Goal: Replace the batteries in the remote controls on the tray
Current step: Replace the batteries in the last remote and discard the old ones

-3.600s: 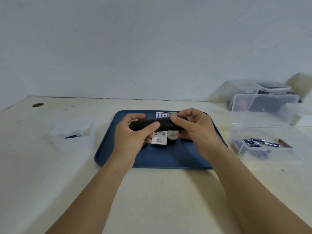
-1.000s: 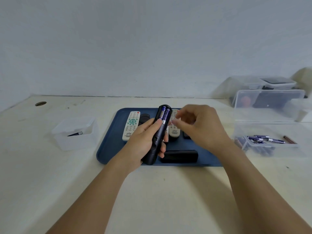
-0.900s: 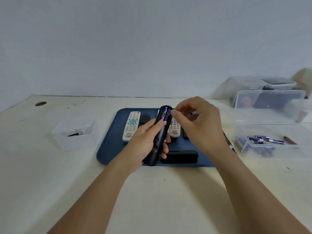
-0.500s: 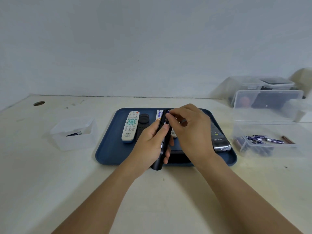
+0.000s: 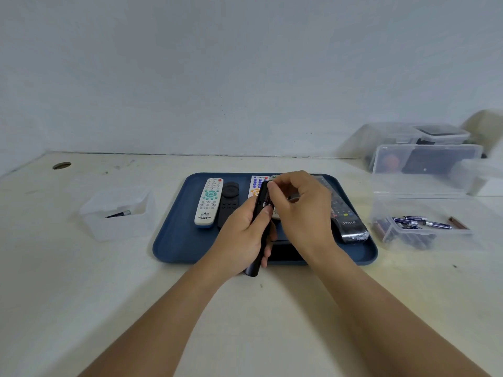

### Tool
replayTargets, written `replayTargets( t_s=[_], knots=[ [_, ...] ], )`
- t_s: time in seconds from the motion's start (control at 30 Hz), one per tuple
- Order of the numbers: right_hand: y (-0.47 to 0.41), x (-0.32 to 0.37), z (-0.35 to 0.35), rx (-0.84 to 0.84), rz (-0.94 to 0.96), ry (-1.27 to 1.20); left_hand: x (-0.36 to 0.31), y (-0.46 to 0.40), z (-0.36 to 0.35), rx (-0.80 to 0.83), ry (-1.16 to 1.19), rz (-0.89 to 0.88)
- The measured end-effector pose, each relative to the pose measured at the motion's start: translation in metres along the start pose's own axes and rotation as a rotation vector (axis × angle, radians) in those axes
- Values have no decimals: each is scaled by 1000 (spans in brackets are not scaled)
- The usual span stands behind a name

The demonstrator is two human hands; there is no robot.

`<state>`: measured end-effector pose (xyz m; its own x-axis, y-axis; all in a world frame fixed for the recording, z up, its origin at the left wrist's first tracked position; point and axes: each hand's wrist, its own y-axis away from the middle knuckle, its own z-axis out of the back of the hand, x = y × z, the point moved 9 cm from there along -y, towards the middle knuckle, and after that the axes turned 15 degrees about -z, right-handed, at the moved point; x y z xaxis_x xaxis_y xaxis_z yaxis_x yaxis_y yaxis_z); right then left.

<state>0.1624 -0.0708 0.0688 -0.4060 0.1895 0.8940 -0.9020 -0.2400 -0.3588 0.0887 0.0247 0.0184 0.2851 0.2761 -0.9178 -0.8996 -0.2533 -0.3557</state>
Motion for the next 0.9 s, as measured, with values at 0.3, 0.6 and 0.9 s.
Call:
replayTargets(
  t_s=[0.3, 0.6, 0.9],
  knots=[
    [-2, -3, -2, 120, -130, -160, 2, 0, 5, -49, 43, 51],
    [-6, -49, -18, 425, -918, -911, 12, 0, 12, -178, 393, 247],
    [-11, -9, -13, 449, -106, 130, 10, 6, 16, -87, 459, 335]
  ],
)
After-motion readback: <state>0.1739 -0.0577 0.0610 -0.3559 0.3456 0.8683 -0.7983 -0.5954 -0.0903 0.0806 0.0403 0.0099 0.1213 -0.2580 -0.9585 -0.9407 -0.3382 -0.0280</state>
